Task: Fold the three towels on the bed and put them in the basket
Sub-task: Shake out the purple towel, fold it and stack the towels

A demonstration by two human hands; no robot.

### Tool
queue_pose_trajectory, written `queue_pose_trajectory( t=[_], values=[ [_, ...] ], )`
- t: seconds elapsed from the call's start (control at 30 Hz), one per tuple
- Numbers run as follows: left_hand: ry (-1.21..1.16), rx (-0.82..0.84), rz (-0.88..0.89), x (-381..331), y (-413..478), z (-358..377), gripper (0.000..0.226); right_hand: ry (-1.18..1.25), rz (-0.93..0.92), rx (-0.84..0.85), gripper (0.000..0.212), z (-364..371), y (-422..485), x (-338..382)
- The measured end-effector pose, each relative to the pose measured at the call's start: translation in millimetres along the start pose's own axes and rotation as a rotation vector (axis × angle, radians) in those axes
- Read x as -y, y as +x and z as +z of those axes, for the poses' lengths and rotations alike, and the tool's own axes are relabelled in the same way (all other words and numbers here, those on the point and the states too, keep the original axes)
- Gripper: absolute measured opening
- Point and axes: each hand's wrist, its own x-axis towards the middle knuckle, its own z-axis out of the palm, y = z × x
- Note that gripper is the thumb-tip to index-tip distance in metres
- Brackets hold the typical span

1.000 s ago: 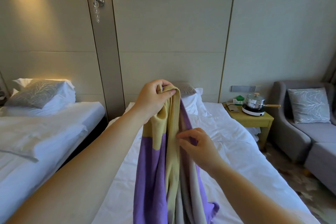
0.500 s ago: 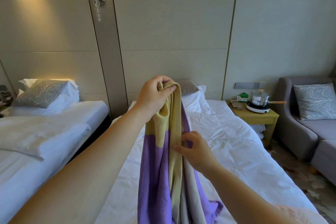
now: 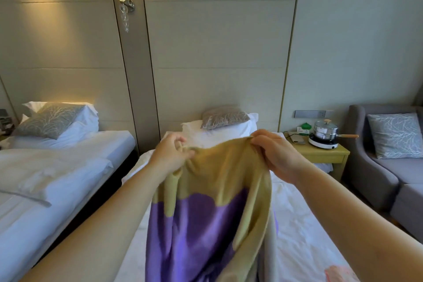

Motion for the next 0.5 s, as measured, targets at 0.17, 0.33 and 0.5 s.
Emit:
queue_pose_trajectory(
  t=[0.17, 0.33, 0.5],
  values=[
    [-0.287, 0.64, 0.09, -26.3, -24.3, 23.3, 0.065, -0.116, 0.033, 0.362, 0.021, 11.6, -2.0, 5.7],
    [-0.153, 0.652, 0.152, -38.5, -25.9, 33.4, 0.045, -0.136, -0.034, 0.383, 0.013, -5.1, -7.0, -10.1],
    [-0.245, 0.495, 0.23, -60.0, -21.3, 36.9, 0.015, -0.087, -0.125, 0.325, 0.016, -12.3, -22.4, -39.5]
  ],
)
